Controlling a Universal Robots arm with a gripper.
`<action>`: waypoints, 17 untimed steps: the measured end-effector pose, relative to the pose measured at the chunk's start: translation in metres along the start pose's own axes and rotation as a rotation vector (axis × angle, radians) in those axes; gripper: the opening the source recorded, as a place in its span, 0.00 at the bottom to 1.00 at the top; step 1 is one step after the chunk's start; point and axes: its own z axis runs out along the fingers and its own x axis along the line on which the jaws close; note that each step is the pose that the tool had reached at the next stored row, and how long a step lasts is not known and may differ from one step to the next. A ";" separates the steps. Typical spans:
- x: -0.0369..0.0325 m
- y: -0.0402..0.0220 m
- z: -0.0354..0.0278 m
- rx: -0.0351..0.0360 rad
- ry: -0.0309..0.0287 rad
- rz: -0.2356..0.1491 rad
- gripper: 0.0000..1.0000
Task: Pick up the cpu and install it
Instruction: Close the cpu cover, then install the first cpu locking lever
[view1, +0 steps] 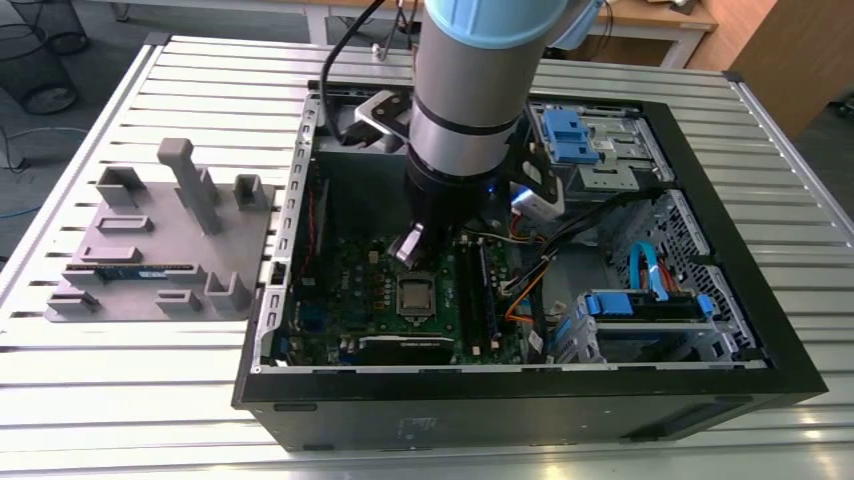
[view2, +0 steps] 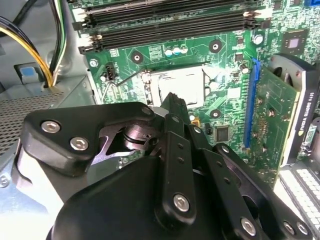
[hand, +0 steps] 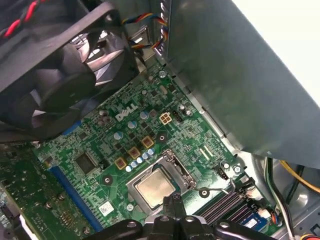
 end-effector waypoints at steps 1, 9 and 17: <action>0.0009 0.0000 0.0001 0.0010 -0.0009 0.000 0.11; 0.0024 0.0000 0.0006 0.0026 -0.0030 -0.001 0.11; 0.0024 0.0000 0.0019 0.0029 -0.0032 -0.001 0.11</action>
